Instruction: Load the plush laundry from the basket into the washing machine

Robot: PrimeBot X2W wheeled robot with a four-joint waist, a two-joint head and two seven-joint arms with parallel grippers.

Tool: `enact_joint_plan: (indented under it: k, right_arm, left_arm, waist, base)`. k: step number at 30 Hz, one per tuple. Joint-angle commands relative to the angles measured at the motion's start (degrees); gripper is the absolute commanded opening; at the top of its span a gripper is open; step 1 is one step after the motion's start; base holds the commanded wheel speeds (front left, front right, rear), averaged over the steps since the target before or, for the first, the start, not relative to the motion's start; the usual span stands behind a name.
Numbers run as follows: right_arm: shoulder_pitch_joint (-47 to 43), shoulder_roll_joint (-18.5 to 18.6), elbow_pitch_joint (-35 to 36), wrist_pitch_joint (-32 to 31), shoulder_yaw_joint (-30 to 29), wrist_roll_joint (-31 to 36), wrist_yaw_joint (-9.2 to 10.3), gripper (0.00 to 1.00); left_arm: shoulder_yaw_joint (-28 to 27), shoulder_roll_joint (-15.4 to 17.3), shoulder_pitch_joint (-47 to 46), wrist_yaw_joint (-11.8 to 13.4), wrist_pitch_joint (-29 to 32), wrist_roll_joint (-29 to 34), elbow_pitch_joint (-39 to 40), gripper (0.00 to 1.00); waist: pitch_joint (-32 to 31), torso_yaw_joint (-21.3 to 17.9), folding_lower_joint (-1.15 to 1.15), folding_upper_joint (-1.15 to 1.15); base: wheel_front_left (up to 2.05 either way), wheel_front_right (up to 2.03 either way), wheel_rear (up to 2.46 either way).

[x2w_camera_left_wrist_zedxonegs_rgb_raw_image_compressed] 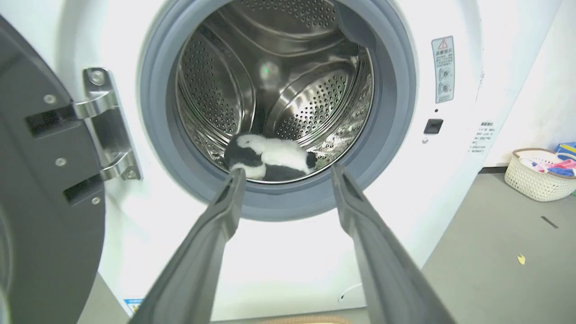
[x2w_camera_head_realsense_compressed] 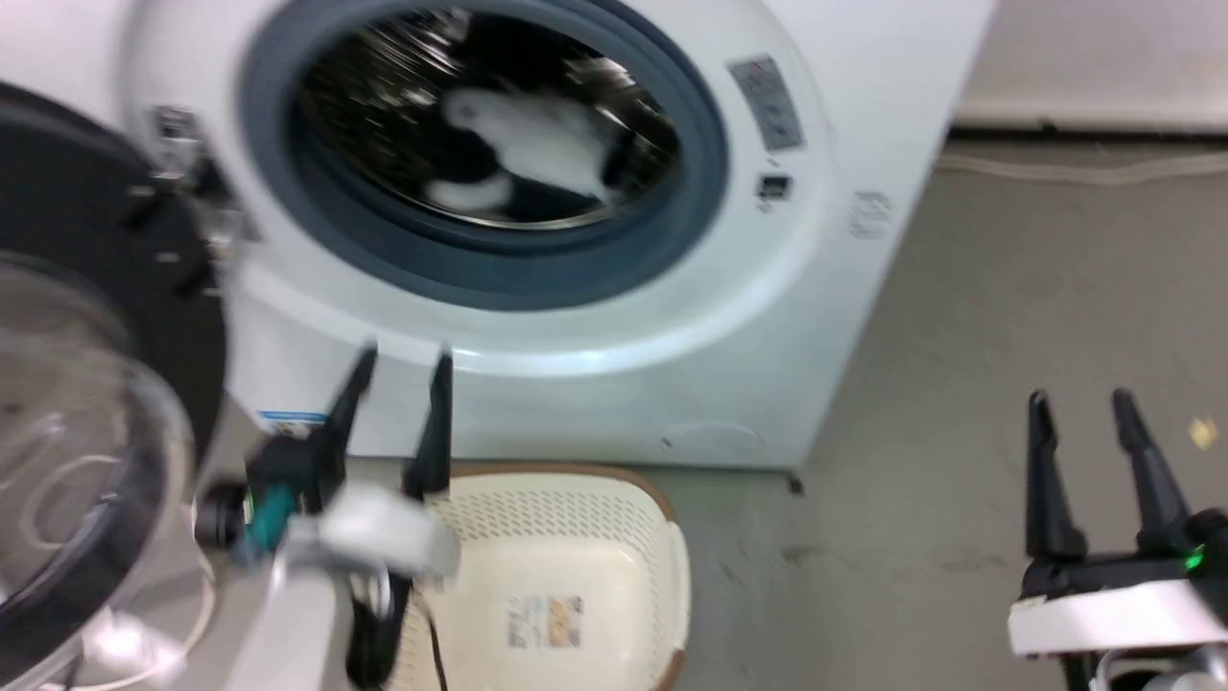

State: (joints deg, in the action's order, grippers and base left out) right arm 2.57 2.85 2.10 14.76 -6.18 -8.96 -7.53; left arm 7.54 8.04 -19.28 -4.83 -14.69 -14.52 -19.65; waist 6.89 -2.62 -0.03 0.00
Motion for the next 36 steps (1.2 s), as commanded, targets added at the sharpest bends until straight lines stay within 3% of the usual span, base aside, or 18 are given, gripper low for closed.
enact_joint_plan:
  k: [1,10,15,16,36]
  right_arm:
    - [-0.87,0.03,-0.38,0.24,0.24,0.73,0.04,1.00]
    - [-5.12,0.03,-2.83,0.24,1.33,0.74,0.04,1.00]
    - [-6.18,0.03,-4.72,0.24,2.12,0.86,0.04,1.00]
    - [-5.51,0.00,-4.68,0.00,2.11,0.90,0.00,0.00]
    - [-5.16,-0.01,-4.46,-1.98,2.69,1.97,0.00,0.00]
  left_arm:
    - [-0.12,-0.30,2.08,0.43,-0.30,0.55,1.23,1.00]
    - [0.36,-2.00,18.53,3.28,-0.30,4.19,10.42,1.00]
    - [0.14,-2.00,20.51,2.46,-0.30,4.89,11.47,1.00]
    - [0.25,-1.88,20.30,2.36,0.00,4.64,11.14,0.00]
    - [-0.63,-2.31,20.16,2.56,1.99,6.00,12.25,0.00]
  waist:
    - [-4.19,4.15,0.03,0.00]
    - [-6.69,4.93,0.03,0.00]
    - [-7.23,4.37,0.03,0.00]
    - [-7.23,4.40,0.03,0.00]
    - [-7.22,4.10,0.03,0.00]
  base:
    - [0.00,0.00,0.00]
    - [0.00,0.00,0.00]
    - [0.00,0.00,0.00]
    - [0.00,0.00,0.00]
    - [0.00,0.00,0.00]
